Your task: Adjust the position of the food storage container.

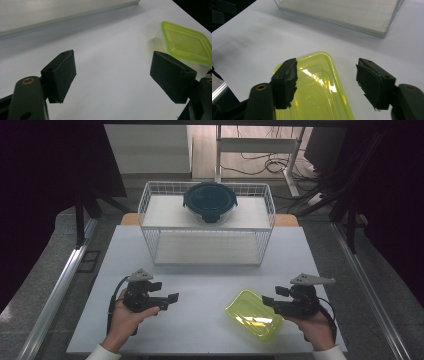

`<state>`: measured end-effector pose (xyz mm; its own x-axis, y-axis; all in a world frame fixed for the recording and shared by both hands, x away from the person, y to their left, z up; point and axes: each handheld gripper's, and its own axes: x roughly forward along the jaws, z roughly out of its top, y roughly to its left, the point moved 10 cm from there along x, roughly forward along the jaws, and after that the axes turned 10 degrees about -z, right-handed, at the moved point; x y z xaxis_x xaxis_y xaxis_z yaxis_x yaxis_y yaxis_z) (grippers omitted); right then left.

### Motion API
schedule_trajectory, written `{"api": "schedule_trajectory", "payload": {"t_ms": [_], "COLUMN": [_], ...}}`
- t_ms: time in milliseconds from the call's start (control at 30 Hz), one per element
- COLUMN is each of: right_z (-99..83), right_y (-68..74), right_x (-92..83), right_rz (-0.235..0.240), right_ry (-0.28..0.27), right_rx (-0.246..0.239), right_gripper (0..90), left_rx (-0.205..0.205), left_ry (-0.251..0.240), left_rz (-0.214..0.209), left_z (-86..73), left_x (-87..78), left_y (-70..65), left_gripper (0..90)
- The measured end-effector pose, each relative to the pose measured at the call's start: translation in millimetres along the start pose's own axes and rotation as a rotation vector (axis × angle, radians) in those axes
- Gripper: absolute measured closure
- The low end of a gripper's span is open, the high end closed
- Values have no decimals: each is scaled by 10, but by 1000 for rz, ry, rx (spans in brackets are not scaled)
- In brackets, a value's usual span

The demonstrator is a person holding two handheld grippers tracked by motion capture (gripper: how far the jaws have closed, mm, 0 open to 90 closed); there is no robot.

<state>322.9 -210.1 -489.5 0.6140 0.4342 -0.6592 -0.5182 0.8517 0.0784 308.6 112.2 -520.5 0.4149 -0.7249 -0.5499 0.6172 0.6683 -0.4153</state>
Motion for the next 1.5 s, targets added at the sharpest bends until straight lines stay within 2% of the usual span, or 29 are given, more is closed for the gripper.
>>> {"api": "schedule_trajectory", "payload": {"t_ms": [67,167,233,433,533,700,833,900,967,1100,1500], "right_z": [-36,-123,-158,-381,-467,-630,-777,-876,-975,-1063,-1032], "right_y": [-30,-106,-123,-195,-227,-219,-226,-229,-236,-220,-153], "right_x": [-24,-58,-74,-184,-215,-247,-279,-285,-267,-194,-83], "right_rz": [-4,-45,-56,-85,-102,-95,-110,-117,-123,-122,-123], "right_ry": [4,25,32,75,97,151,193,236,284,332,357], "right_rx": [17,17,15,12,-8,-36,-45,-57,-79,-94,-104], "right_gripper": [378,417,439,638,749,872,883,883,883,884,884], "left_rx": [-1,-3,-2,2,5,8,8,5,0,8,-2], "left_ry": [6,12,14,25,40,52,54,57,57,64,62], "left_rz": [1,2,5,18,22,28,27,28,28,25,33], "left_z": [-16,-37,-41,-61,-93,-122,-130,-141,-147,-155,-170], "left_x": [15,28,30,28,45,58,62,67,69,79,43], "left_y": [2,2,5,43,71,89,82,83,85,81,115], "left_gripper": [201,200,200,200,200,200,200,200,202,202,204]}}
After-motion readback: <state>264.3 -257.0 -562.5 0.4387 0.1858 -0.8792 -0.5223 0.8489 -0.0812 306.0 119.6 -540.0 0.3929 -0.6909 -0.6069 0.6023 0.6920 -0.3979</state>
